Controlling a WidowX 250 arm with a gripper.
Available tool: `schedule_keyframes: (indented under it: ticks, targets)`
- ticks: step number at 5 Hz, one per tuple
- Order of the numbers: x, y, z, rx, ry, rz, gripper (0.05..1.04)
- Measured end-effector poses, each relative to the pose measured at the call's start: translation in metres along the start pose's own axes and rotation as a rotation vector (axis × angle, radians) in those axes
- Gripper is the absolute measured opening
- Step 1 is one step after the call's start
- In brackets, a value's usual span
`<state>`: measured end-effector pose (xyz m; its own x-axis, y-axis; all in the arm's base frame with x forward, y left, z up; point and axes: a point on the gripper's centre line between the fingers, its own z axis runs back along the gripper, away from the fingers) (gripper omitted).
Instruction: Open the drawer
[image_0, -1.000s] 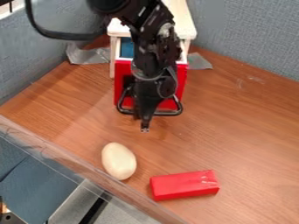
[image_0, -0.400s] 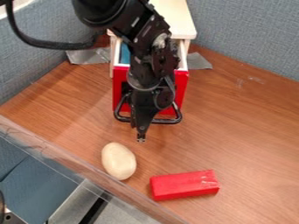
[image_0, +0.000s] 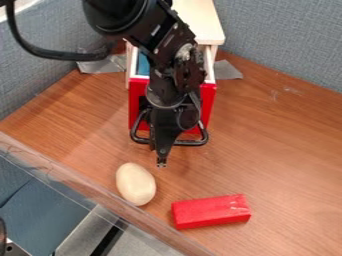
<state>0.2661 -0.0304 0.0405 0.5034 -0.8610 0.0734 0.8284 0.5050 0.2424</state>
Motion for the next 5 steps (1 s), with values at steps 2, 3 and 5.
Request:
schedule_keyframes:
  ticks: [2,3,5]
  targets:
    - [0.006,-0.01,0.001,-0.005,-0.008,-0.01,0.091]
    - [0.008,-0.015,0.003,-0.009,-0.014,-0.016,0.113]
    - [0.016,-0.018,0.005,0.0,-0.017,-0.026,0.598]
